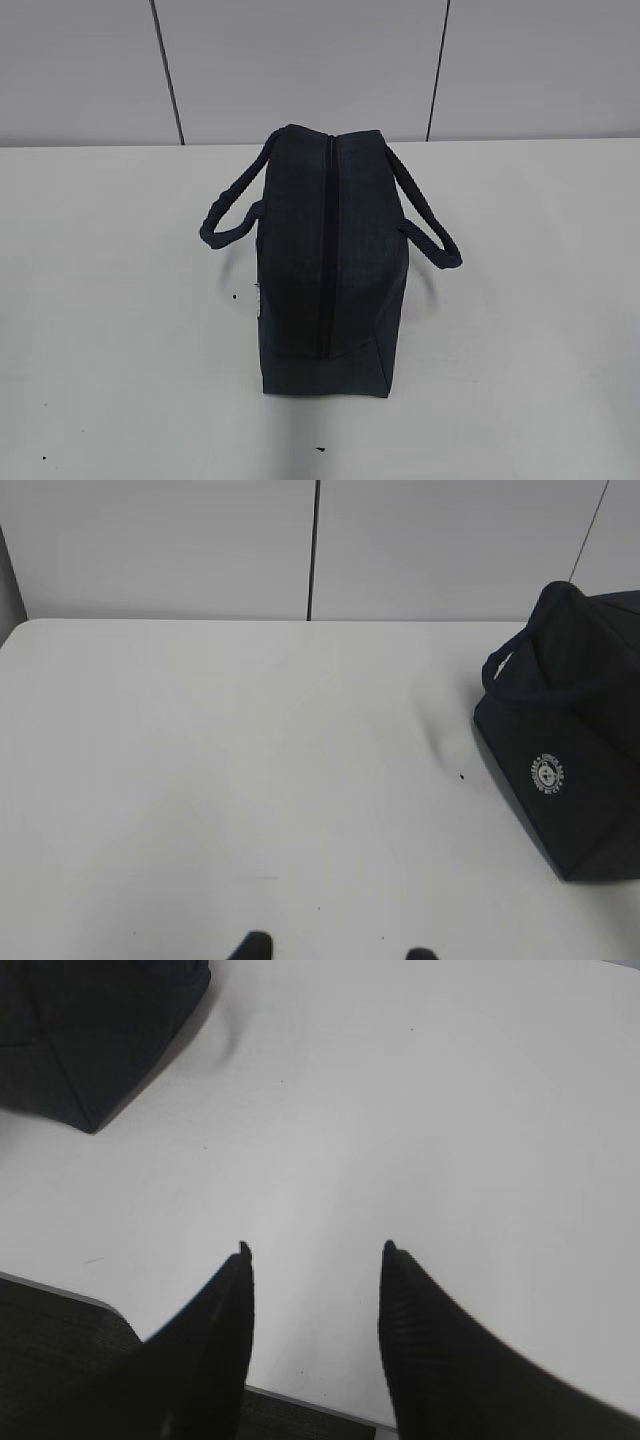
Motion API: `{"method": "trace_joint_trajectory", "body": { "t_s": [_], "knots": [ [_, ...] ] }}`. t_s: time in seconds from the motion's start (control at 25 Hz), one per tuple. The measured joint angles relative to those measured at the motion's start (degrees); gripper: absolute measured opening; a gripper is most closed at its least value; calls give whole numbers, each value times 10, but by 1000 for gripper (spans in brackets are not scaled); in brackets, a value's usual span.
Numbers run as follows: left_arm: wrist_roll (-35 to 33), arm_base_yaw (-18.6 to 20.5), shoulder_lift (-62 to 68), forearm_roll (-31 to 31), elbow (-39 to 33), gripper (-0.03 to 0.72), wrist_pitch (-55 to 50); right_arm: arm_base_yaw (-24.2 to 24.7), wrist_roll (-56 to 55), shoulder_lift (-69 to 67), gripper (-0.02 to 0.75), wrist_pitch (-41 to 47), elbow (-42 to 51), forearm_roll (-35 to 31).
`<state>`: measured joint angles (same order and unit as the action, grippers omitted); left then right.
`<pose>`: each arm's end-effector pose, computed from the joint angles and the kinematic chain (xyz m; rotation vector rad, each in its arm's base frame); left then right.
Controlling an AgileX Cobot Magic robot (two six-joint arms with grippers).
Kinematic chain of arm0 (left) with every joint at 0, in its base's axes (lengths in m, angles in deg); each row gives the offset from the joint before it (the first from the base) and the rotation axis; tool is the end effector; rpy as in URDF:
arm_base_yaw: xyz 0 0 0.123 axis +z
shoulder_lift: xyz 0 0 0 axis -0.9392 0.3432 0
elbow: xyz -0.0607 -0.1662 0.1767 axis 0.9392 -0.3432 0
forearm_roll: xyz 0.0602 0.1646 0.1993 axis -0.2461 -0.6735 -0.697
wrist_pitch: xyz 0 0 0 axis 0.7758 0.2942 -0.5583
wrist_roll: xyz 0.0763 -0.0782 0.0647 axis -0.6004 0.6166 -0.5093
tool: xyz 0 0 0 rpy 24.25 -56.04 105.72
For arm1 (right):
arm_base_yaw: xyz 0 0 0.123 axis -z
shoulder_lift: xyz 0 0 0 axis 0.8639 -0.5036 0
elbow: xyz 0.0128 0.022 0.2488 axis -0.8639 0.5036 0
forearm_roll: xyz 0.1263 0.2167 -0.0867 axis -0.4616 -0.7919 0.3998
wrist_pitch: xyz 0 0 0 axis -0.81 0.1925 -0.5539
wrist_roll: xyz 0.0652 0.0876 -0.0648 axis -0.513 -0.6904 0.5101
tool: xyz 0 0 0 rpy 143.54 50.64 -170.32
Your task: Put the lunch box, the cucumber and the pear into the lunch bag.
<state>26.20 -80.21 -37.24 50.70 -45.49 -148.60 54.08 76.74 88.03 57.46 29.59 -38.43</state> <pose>0.0657 -0.0112 0.2696 0.1616 2.0495 -0.1157 0.0648 0.0090 0.2586 -0.3043 2.1015 -0.0252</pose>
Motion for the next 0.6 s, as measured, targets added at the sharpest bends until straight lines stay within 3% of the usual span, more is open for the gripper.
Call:
{"method": "trace_joint_trajectory", "body": {
  "t_s": [0.2,0.44,0.6],
  "knots": [
    [0,7,0,0,0,249,1,0,0,0,332,-1,0,0],
    [0,72,0,0,0,247,1,0,0,0,332,-1,0,0],
    [0,93,0,0,0,247,1,0,0,0,332,-2,0,0]
  ]
}}
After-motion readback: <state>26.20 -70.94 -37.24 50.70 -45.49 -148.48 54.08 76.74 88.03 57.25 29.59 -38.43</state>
